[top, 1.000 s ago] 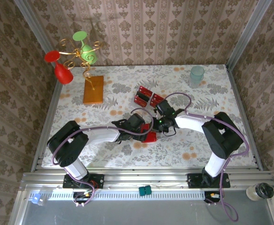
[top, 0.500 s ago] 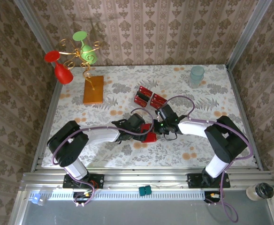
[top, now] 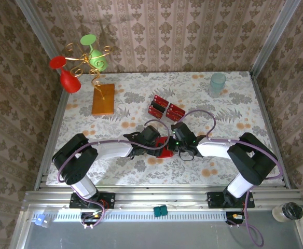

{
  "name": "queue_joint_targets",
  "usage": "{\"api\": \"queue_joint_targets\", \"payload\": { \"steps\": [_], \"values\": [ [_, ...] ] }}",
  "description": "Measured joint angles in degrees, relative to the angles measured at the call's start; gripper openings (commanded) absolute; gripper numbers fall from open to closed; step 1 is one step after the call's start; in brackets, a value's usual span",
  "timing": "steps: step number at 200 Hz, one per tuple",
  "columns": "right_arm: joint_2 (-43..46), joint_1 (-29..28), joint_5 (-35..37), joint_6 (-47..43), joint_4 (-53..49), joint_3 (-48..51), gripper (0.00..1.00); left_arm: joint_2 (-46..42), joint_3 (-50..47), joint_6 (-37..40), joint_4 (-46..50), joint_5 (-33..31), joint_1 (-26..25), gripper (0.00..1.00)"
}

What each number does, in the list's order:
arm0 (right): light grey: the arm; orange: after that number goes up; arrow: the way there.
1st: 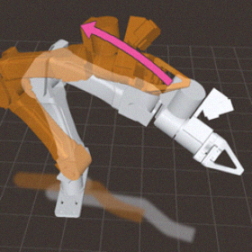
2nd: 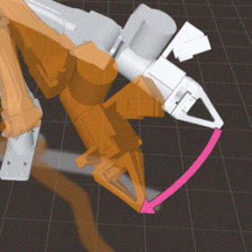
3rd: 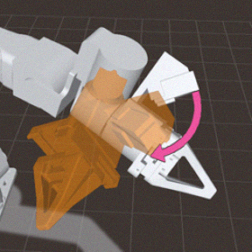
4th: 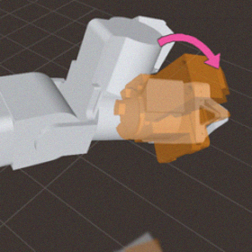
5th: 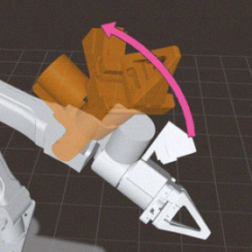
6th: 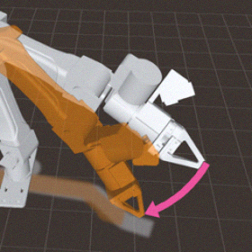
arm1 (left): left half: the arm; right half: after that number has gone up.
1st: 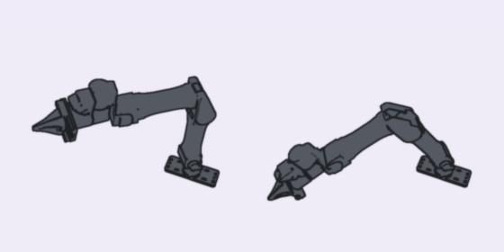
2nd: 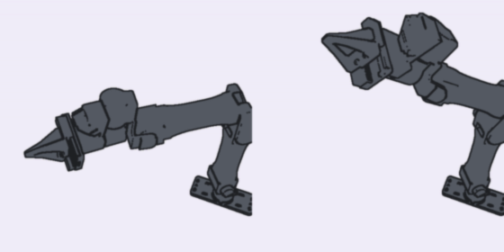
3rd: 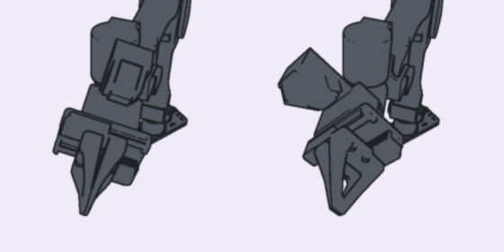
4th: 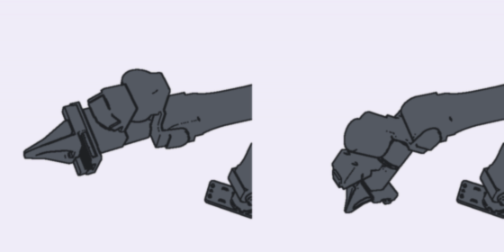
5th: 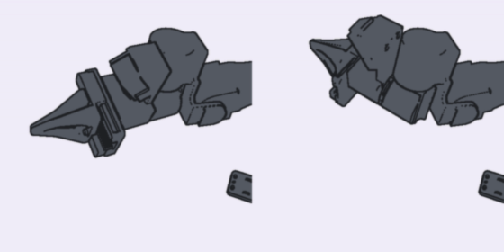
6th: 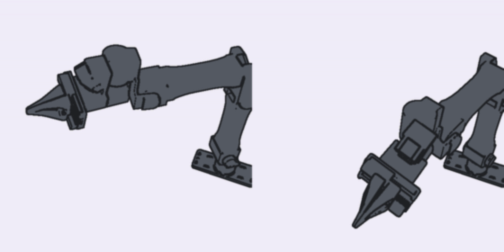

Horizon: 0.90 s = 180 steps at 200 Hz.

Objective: Put the credit cards into the card holder

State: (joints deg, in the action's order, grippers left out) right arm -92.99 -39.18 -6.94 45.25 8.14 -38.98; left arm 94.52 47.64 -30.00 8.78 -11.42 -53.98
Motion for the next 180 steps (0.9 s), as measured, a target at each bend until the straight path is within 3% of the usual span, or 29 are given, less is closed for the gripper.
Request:
{"api": "queue_joint_targets", "payload": {
  "steps": [30, 118, 180],
  "values": [
    [0.0, 0.0, -0.1, 0.2, -1.2, -0.9, 0.0, 0.0, 0.0, -0.2, 0.0, -0.1, 0.0, 1.0],
    [0.1, 2.4, -3.6, -0.6, -18.5, -9.6, 0.35, -0.4, 0.0, -0.8, 0.7, -0.4, 0.0, 1.0],
    [12.0, 8.1, -7.7, -2.1, -24.8, -13.8, 0.49, -0.7, 0.5, -0.6, 1.6, -0.4, 0.0, 1.0]
  ]
}}
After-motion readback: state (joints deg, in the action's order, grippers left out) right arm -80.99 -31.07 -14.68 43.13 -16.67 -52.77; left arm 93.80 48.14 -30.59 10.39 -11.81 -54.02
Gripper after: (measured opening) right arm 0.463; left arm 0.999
